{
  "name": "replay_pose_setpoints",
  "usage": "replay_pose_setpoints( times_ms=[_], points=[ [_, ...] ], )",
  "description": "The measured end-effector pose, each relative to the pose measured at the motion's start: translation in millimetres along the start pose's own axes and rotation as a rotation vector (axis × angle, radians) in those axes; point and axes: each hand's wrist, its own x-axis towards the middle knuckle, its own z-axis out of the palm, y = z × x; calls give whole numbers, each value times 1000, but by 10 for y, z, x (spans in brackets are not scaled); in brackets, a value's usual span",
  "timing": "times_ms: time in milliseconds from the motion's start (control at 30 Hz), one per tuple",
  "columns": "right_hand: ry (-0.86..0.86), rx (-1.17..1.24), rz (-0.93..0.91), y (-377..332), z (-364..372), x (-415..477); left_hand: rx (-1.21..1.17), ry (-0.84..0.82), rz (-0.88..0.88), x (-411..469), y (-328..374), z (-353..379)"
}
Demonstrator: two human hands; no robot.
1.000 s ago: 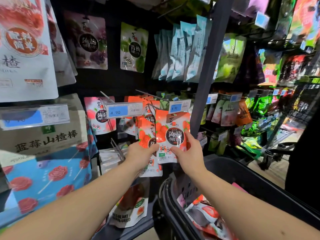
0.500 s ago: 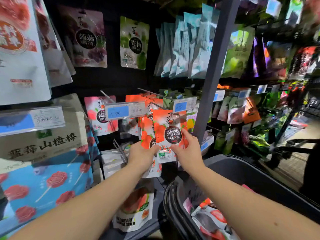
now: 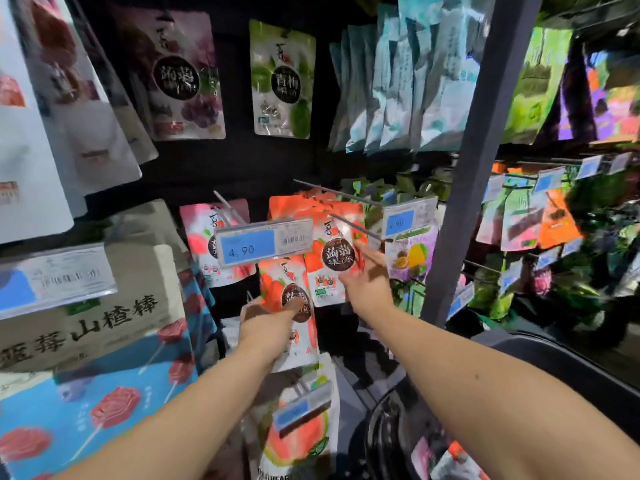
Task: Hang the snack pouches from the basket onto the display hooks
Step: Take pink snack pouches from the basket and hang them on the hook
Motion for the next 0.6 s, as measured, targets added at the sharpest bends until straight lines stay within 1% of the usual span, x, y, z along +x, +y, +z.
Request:
replay_pose_setpoints(
  times_ms=[67,167,233,300,367,500,533,600],
  points=[
    [19,-52,-29,-9,105,97,-34,10,11,72,-38,-40],
    [6,-33,-3,-10,227,218,-58,-16,1,152,-77,-87],
    [0,-6,28,16,281,261,-49,-34,24,168,-96,-103],
    [-24,-41,34,33,305,290,-33,-45,54,162,-102,-119],
    [-73,-63,40,59,313,301,-10,-52,48,158,-113,-118],
    [-73,-340,-36,104,185,55,-21,-12,17,32,-48,-114],
    [-72,-348,-66,86,118,-69,-24,-2,25,-22,-22,-123],
    [-108,-277,-118,21,-42,-333,-43,1,35,-134,32,-160]
  ],
)
